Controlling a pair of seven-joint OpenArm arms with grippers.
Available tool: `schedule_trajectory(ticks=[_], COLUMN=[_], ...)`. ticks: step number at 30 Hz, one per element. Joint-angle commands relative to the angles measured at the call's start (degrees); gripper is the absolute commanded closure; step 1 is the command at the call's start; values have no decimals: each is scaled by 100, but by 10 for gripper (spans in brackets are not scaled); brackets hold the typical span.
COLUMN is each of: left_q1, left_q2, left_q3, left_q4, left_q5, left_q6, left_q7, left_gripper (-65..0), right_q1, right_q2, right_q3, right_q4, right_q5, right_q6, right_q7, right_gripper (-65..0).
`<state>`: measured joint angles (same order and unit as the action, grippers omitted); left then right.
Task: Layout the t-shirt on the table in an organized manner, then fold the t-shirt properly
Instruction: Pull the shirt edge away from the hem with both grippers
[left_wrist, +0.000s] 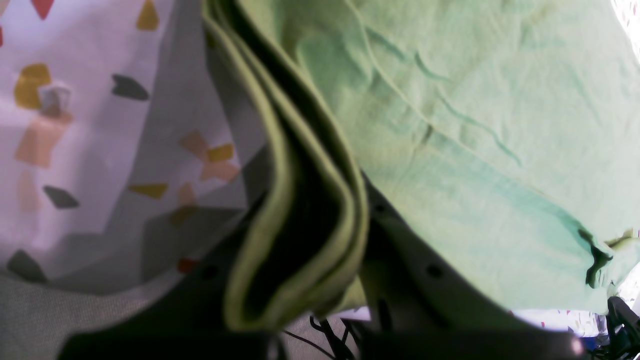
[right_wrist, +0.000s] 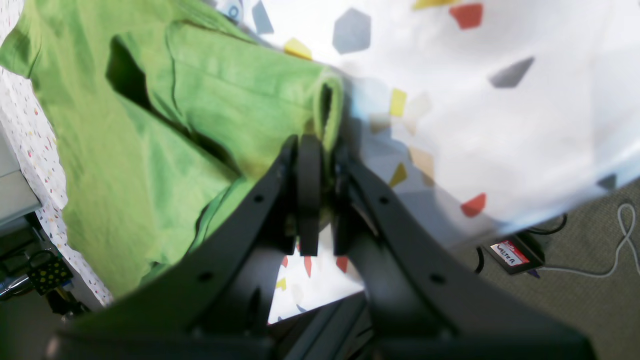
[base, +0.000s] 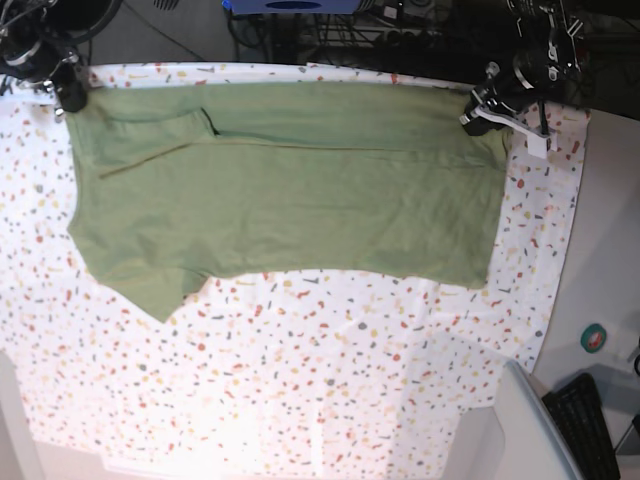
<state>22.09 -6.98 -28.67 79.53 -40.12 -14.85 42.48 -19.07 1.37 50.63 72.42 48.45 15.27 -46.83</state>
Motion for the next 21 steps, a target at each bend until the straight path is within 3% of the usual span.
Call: schedule_trajectory(ticks=[1, 5, 8, 10, 12, 14, 15, 18, 21], left_q1=[20, 29, 29, 108, 161, 169, 169, 134, -59], left_q2=[-53, -53, -53, -53, -45, -18, -18, -53, -273], left_q3=[-21, -21, -21, -21, -171, -391, -514, -857, -971], left_q4=[78, 78, 148, 280, 456, 641, 729, 992, 1203], left_q5=[16, 16, 16, 16, 16, 16, 16, 16, 16], left_q6=[39, 39, 39, 39, 39, 39, 39, 39, 39], left_q7=[-24, -15, -15, -15, -15, -15, -15, -15, -6], left_gripper=[0, 0, -5, -221, -410, -535, -561, -555, -556], right_q1=[-49, -111, -111, -137, -251, -286, -295, -260, 83], right_q2=[61, 105, 114, 88, 26, -18, -18, 17, 360], right_q3=[23, 23, 40, 146, 269, 295, 295, 277, -4], right_q4=[94, 103, 112, 279, 569, 929, 1096, 1509, 1553], right_q5=[4, 21, 30, 21, 30, 4, -5, -14, -163], right_q6=[-1, -1, 7, 7, 7, 7, 7, 7, -10], right_q7=[-16, -271, -544, -535, -535, -535, -535, -464, -315], right_gripper=[0, 0, -237, -329, -332, -333, -333, -336, -341])
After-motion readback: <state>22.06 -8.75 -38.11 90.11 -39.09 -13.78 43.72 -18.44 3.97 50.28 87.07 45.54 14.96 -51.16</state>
